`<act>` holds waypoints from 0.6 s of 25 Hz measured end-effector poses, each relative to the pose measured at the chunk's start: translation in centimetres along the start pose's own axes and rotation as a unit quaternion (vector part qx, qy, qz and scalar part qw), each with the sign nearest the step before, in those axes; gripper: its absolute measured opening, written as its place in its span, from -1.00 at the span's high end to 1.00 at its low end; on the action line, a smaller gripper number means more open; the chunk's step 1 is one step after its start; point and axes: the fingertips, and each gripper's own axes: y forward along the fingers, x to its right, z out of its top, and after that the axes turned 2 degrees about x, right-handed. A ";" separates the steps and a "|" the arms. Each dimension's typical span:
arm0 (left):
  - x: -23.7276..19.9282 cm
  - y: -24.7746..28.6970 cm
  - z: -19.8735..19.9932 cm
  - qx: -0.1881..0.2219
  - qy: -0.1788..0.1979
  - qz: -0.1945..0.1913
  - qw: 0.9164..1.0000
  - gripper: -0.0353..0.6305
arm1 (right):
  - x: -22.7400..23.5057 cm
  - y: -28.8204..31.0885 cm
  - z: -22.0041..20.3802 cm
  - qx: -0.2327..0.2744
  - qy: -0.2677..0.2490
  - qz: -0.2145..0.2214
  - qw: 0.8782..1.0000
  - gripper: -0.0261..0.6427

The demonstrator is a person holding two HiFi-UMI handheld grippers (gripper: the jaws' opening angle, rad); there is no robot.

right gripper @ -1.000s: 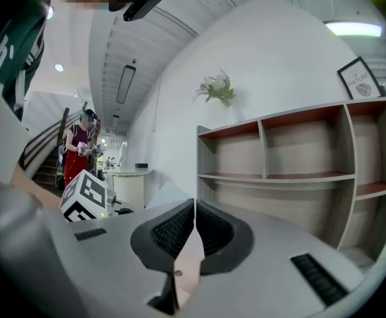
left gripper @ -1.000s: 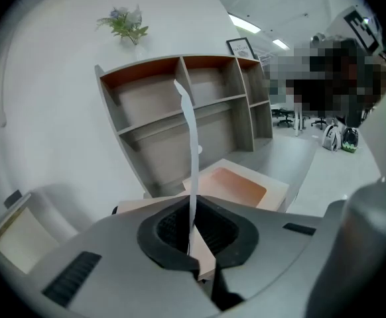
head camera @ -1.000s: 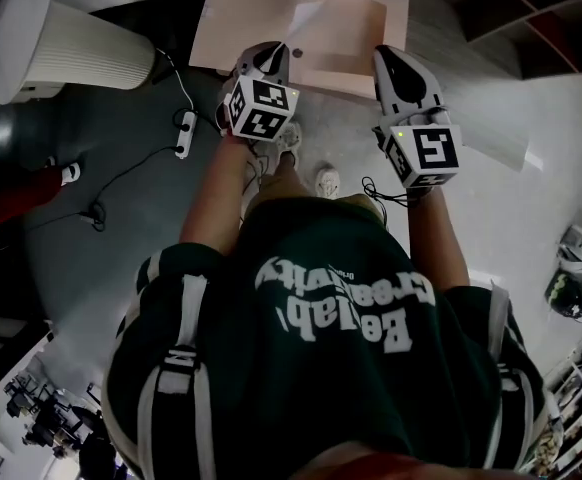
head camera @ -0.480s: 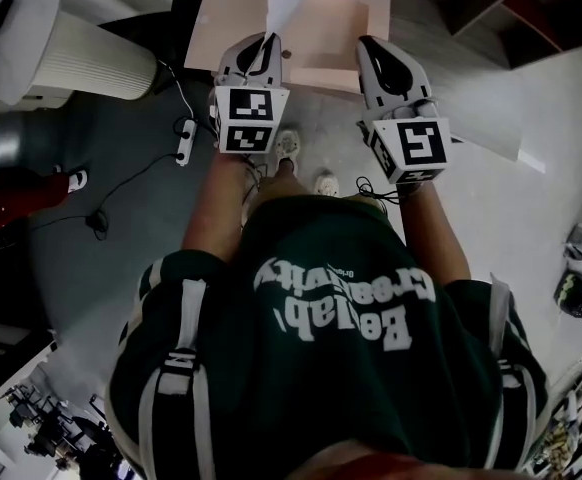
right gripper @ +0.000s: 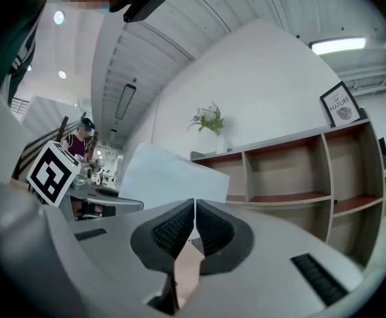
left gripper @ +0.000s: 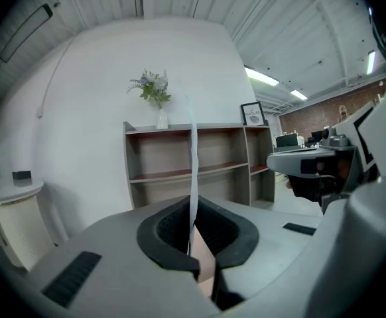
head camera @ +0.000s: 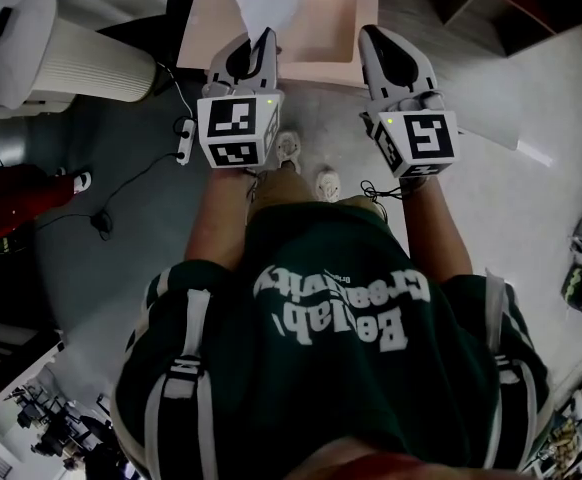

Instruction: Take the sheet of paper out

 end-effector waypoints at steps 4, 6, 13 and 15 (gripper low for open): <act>-0.2 -0.9 0.8 0.017 -0.011 0.004 1.000 0.84 | 0.4 -0.2 -0.4 -0.006 0.008 -0.006 1.000 0.82; -0.4 -1.3 1.1 0.025 -0.009 0.004 1.000 0.84 | 0.4 -0.1 -0.6 -0.007 0.009 -0.007 1.000 0.82; -1.4 -2.0 1.3 0.038 -0.005 -0.008 0.999 0.84 | -0.3 0.6 -0.5 -0.015 -0.001 -0.020 1.000 0.82; -2.1 -2.3 1.3 0.039 -0.008 -0.012 0.999 0.84 | -0.8 0.9 -0.3 -0.017 -0.004 -0.025 1.000 0.82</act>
